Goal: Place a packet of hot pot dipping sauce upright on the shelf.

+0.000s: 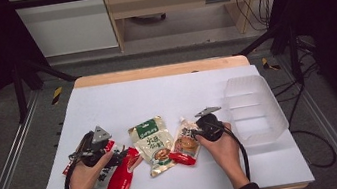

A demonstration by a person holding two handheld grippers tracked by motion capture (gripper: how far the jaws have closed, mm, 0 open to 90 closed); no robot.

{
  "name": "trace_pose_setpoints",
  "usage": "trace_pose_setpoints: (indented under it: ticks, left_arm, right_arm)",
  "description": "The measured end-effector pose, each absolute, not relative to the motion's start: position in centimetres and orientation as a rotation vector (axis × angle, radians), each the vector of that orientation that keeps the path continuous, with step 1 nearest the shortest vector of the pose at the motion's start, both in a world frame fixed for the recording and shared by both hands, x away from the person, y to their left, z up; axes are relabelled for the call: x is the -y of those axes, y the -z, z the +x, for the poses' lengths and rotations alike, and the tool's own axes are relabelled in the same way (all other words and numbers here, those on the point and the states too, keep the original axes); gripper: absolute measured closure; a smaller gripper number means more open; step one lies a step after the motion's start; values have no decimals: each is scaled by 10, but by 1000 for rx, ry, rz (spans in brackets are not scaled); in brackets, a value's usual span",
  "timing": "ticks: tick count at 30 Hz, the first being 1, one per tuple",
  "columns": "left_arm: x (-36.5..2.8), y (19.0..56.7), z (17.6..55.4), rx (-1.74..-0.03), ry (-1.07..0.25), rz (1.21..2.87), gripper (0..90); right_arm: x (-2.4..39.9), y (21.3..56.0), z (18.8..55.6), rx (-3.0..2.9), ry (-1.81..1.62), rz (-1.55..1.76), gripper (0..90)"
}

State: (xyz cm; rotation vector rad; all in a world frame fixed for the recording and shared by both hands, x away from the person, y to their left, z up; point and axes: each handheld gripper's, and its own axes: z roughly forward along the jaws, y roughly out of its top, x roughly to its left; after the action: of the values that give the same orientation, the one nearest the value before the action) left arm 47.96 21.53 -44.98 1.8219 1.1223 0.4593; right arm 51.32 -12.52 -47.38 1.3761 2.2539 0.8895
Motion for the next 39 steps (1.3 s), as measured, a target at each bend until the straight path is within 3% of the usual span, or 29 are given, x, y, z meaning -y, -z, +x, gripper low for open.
trace_pose_setpoints:
  ticks: [4, 8, 11, 30, 39]
  left_arm:
    - [-212, 450, 479, -1128, -458, 1802, 78]
    - [-212, 450, 478, -1125, -450, 1806, 78]
    - [-212, 448, 478, -1120, -439, 1800, 78]
    - [-204, 406, 471, -1031, -390, 1766, 111]
    - [-195, 389, 480, -977, -351, 1857, 115]
  right_arm:
    - [123, 474, 509, -2258, -878, 1352, 675]
    - [121, 473, 508, -2275, -869, 1305, 833]
    - [121, 468, 504, -2264, -895, 1269, 876]
    - [114, 377, 454, -2253, -1177, 915, 898]
    - [120, 363, 469, -2284, -1175, 857, 900]
